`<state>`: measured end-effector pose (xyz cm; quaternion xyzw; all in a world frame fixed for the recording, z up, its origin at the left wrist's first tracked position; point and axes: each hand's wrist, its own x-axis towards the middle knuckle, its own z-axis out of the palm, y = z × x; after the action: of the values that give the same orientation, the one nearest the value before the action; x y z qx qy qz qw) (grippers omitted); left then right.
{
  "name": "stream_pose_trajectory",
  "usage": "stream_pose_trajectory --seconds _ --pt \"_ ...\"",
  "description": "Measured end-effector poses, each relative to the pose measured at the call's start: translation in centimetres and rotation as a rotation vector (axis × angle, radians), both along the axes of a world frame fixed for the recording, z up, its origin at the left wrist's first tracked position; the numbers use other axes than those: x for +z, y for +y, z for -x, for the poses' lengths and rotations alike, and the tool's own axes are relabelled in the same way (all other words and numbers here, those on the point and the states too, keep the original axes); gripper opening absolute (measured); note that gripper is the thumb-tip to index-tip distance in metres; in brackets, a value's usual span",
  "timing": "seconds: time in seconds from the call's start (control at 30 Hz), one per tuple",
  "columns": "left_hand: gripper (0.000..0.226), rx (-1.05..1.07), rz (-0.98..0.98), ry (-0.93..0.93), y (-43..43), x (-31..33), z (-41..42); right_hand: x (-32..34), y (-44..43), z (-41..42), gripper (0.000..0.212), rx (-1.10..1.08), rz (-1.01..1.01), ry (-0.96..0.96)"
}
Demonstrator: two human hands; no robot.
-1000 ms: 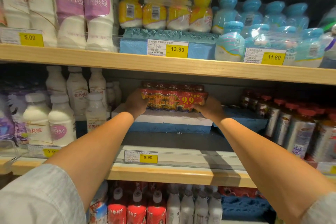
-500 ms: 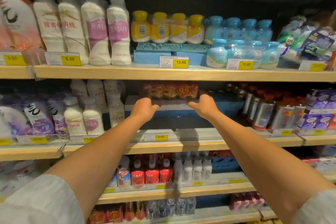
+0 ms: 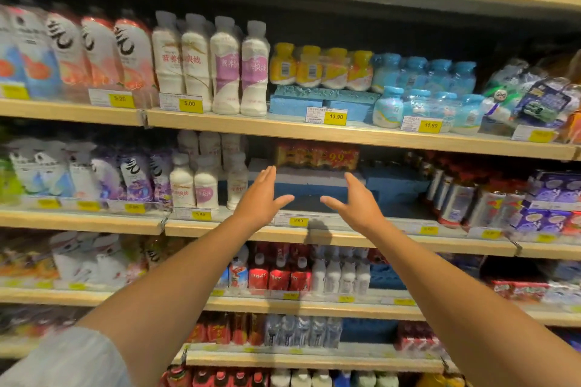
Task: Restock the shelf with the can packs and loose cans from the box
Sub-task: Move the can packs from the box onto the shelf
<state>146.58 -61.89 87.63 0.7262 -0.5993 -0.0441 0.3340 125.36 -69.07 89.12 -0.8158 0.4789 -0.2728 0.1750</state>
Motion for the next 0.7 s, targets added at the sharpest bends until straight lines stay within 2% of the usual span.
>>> stream_pose_trajectory --seconds 0.17,0.33,0.57,0.7 --pt "0.09 0.046 -0.079 -0.012 4.9 -3.5 -0.1 -4.6 3.5 0.3 0.085 0.081 -0.074 0.06" --pt "0.08 0.03 -0.119 0.039 10.8 -7.9 -0.4 -8.8 8.7 -1.1 0.074 0.229 -0.084 0.038" --pt "0.087 0.014 -0.308 0.02 15.8 -17.6 -4.8 -17.8 13.0 -6.0 0.074 0.358 -0.209 0.171" --pt "0.09 -0.003 -0.423 0.01 17.7 -23.9 -9.4 -23.3 14.6 -9.0 0.075 0.332 -0.333 0.213"
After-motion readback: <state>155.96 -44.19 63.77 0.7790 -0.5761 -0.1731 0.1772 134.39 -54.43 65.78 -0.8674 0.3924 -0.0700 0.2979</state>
